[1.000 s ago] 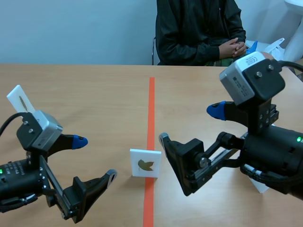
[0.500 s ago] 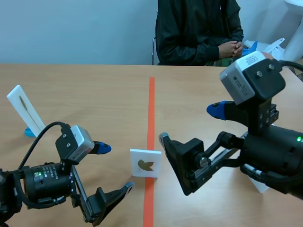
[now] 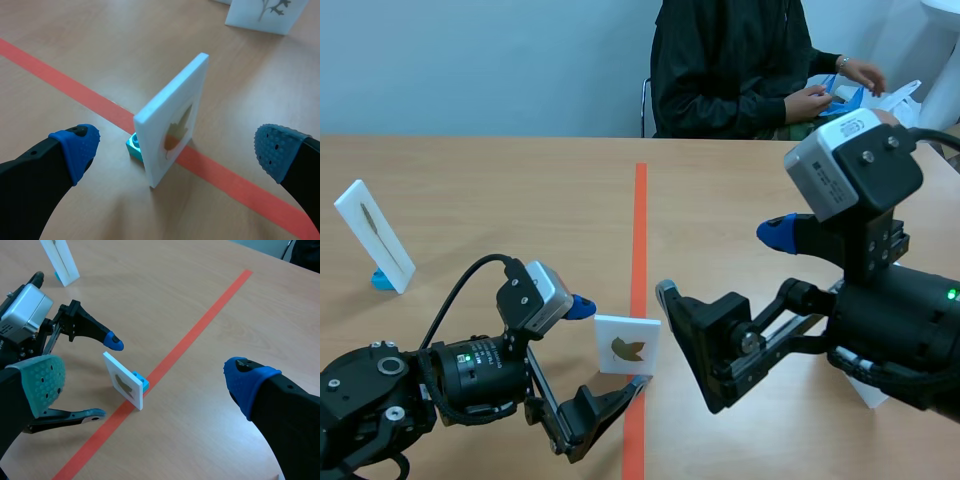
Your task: Sort the leaf by its shape. The table is split by an orange tape line. A compound leaf with several leaflets goes to the left side, a simple leaf with one blade goes to the right side. Return to the home posture when a red brick is placed on the table.
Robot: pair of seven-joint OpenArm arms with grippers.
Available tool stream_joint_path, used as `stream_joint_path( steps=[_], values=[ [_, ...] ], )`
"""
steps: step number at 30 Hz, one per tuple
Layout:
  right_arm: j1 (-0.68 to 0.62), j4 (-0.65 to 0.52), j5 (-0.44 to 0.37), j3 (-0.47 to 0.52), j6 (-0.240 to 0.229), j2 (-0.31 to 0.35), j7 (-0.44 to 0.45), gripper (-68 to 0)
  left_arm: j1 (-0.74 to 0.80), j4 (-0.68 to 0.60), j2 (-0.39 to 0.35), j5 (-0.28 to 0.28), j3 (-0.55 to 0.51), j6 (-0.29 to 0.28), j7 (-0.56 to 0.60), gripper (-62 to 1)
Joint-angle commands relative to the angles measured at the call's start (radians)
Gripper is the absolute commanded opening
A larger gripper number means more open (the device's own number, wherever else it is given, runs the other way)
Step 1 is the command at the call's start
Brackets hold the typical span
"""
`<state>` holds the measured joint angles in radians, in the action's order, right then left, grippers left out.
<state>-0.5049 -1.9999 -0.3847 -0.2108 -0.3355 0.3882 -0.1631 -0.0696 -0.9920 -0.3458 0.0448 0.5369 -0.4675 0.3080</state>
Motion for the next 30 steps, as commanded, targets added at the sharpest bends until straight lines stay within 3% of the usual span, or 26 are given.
stream_joint_path(
  steps=[1,10,14,19,30],
  values=[
    [0.012,0.0,-0.004,0.011,0.003,0.002,0.015,0.4,-0.006,-0.019,0.005,0.01,0.006,0.013,0.016,1.4],
    [0.012,0.0,-0.004,0.011,0.003,0.002,0.015,0.4,-0.006,-0.019,0.013,0.01,0.051,0.04,0.01,1.4],
    [0.012,0.0,-0.004,0.011,0.003,0.002,0.015,0.4,-0.006,-0.019,0.016,0.01,0.061,0.077,0.01,1.4],
    [0.012,0.0,-0.004,0.011,0.003,0.002,0.015,0.4,-0.006,-0.019,0.018,0.01,0.061,0.103,0.01,-21.7],
    [0.012,0.0,-0.004,0.011,0.003,0.002,0.014,0.4,-0.006,-0.019,0.018,0.01,0.06,0.13,0.01,-47.2]
  ],
)
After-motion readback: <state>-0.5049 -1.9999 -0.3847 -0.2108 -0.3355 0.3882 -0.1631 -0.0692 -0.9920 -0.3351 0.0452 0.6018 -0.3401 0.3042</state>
